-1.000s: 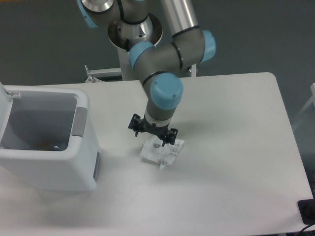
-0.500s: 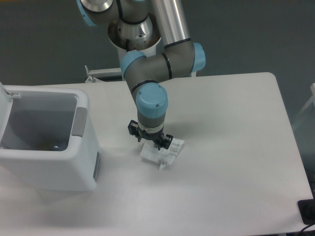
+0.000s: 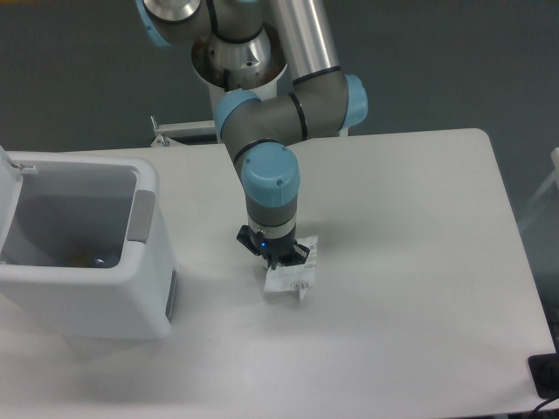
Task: Place the trash in the trash can
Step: 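Lower onto the paper wrapper, close the gripper and lift, then carry the paper wrapper over the bin and open the gripper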
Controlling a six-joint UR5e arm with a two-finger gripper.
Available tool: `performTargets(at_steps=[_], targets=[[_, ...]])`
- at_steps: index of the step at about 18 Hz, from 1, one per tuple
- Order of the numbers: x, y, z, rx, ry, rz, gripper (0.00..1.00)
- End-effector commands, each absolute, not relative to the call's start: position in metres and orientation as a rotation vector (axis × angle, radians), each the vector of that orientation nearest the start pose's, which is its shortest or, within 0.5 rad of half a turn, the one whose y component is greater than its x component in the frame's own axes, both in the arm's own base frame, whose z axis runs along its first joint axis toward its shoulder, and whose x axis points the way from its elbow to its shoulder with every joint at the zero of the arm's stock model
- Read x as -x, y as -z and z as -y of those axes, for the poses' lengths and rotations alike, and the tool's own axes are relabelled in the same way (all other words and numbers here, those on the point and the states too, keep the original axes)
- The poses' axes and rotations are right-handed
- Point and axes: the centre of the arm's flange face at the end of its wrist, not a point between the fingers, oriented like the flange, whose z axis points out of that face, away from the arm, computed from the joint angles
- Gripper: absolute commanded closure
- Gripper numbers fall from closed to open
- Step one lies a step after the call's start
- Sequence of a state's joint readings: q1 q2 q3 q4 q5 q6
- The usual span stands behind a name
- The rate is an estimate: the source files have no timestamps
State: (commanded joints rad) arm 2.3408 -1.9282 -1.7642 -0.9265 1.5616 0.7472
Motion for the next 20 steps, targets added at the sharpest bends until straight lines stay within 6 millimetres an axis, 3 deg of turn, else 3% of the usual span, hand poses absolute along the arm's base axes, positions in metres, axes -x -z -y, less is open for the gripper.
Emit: performTargets(at_steps=[3, 7, 11, 12, 17, 20], targets=[[0.334, -0.294, -0.524, 2.996, -0.114, 0.133, 1.00], [0.340, -0.342, -0.529, 2.847, -0.061, 0.179, 1.00], [0.339, -0.395, -0.528, 2.685, 0.010, 0.170, 1.00], [0.335, -0.417, -0.525, 2.629, 0.025, 0.168, 1.00], [0.331, -0.472, -0.530, 2.481, 0.087, 0.197, 1.00], [0.318, -0.529, -0.534, 2.342, 0.142, 0.154, 1.00]])
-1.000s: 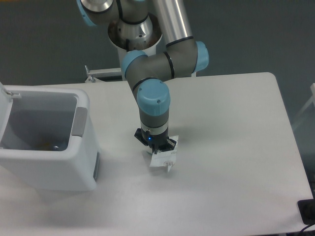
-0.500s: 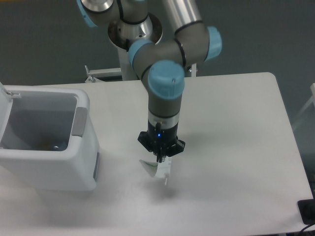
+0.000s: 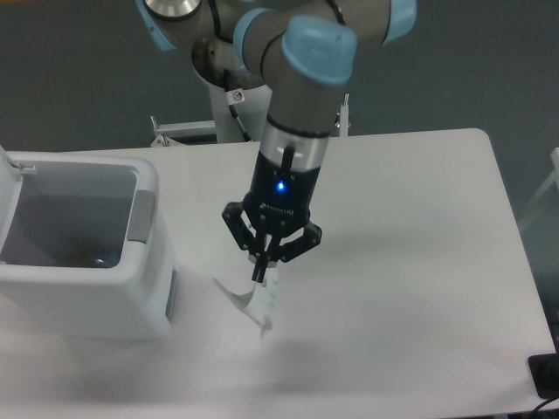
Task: Place the trash in the trash can
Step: 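Carry the paper wrapper over the bin and open the gripper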
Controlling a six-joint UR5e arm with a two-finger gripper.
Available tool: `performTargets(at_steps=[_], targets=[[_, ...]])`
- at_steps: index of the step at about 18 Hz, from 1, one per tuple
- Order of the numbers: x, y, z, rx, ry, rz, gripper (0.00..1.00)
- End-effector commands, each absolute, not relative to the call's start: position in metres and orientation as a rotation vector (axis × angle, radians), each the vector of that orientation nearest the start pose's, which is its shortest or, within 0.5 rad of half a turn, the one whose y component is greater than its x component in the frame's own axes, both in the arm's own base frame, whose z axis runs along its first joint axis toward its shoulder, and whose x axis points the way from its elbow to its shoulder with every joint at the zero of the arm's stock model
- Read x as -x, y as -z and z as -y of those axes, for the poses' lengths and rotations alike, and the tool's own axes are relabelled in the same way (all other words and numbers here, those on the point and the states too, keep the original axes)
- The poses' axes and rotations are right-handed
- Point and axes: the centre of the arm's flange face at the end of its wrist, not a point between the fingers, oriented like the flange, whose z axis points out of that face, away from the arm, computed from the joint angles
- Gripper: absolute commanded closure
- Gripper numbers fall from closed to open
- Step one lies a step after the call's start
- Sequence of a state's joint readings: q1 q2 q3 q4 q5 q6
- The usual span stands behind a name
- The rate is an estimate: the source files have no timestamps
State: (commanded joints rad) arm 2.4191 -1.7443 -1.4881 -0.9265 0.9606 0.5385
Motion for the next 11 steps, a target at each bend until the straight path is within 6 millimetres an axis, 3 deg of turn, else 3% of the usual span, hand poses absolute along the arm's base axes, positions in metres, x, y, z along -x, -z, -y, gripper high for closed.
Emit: performTargets(at_steps=[4, 7, 9, 11], targets=[[0.272, -0.584, -0.520, 2.215, 0.208, 0.059, 1.00], [0.229, -0.608, -0.517, 2.181, 0.235, -0.019, 1.00], [0.198, -0.610, -0.519, 2.181, 0.257, -0.070, 1.00], [0.178, -0.594, -0.522, 2.201, 0.292, -0.098, 1.00]])
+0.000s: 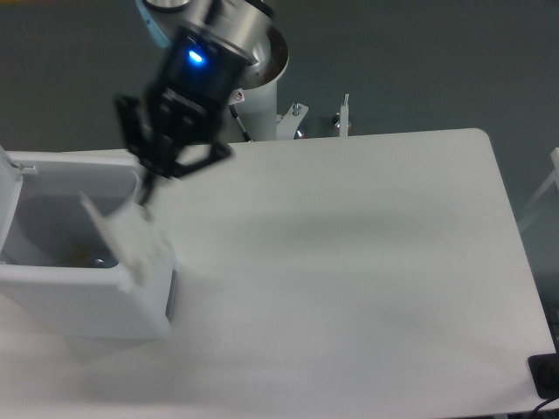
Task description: Place the trash in the trash can
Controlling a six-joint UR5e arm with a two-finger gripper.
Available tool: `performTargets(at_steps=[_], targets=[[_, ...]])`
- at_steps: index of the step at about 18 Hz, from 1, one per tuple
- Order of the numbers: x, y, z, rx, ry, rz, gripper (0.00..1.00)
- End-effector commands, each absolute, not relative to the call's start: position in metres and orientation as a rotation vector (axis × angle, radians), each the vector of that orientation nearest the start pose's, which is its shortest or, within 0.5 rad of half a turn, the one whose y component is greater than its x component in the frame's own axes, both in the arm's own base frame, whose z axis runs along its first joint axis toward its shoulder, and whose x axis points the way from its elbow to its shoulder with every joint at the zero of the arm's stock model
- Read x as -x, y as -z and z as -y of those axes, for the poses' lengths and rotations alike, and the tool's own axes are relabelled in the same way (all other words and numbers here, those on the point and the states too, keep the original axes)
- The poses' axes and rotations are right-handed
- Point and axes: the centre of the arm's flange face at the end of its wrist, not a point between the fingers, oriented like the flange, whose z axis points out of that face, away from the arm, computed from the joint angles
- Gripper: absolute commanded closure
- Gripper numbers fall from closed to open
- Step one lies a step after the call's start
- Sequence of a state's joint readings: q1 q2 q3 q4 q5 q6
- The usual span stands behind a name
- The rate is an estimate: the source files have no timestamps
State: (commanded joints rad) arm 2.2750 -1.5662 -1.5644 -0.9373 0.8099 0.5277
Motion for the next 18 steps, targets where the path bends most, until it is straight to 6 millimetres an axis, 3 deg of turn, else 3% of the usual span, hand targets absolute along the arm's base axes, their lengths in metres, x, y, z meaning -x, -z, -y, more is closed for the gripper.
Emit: performTargets(at_steps=[4, 7, 8, 9, 10, 13, 14, 18], targets=[[0.149, -0.563, -0.535, 2.228, 0.373, -0.154, 1.00], [0.146, -0.548, -0.537, 2.228, 0.390, -0.199, 0.62], [0.145, -0.542, -0.537, 2.226, 0.412, -0.203, 0.44], [0.145, -0.539, -0.536, 2.227, 0.422, -0.201, 0.11], [0.144, -0.535, -0.535, 2.232, 0.429, -0.196, 0.03], [0.153, -0.530, -0.534, 2.239, 0.431, -0.172, 0.00], [0.166, -0.527, -0.532, 2.240, 0.424, -0.145, 0.00], [0.255, -0.517, -0.529, 2.237, 0.362, -0.004, 0.00]])
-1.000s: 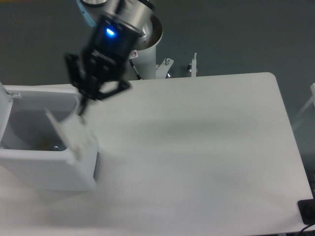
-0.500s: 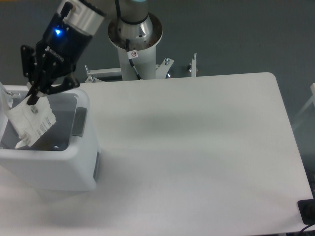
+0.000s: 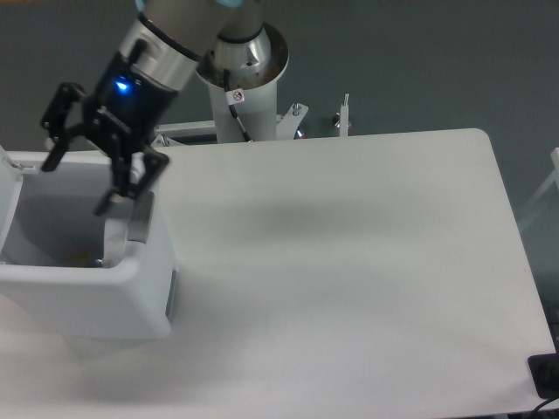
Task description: Place the trash in the trash can
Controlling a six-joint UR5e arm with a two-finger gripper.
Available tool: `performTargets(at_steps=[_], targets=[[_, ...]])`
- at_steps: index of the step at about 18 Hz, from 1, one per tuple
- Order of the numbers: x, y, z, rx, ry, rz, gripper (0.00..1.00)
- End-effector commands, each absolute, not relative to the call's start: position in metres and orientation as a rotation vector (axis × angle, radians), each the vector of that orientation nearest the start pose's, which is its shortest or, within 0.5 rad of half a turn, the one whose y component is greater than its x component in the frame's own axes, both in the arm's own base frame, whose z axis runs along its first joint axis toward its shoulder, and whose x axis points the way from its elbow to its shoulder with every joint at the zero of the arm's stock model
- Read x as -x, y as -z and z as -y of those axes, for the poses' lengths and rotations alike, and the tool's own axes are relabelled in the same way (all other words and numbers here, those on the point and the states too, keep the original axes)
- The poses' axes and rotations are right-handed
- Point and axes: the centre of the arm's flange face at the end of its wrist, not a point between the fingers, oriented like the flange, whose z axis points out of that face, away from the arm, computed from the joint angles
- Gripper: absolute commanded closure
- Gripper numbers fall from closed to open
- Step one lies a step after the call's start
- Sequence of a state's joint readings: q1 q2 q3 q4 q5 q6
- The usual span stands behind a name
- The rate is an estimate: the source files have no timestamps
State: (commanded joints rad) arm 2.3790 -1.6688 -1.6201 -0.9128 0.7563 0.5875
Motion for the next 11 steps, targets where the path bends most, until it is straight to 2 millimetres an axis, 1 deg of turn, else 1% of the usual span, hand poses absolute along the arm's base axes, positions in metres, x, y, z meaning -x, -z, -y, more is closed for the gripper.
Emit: performTargets(at_steps=[1, 2, 3, 5, 6, 9, 11], targets=[[0.275, -0.515, -0.528, 2.236, 0.345, 0.020, 0.00], [0.297, -0.509, -0.525, 2.238, 0.340, 0.058, 0.00], [0.320, -0.499, -0.524, 2.240, 0.340, 0.096, 0.00], [0.355, -0.482, -0.511, 2.251, 0.319, 0.139, 0.00], [0.383, -0.471, -0.495, 2.257, 0.281, 0.153, 0.00], [0.446, -0.449, -0.451, 2.261, 0.208, 0.206, 0.00], [0.492, -0.436, -0.418, 2.263, 0.153, 0.242, 0.00]])
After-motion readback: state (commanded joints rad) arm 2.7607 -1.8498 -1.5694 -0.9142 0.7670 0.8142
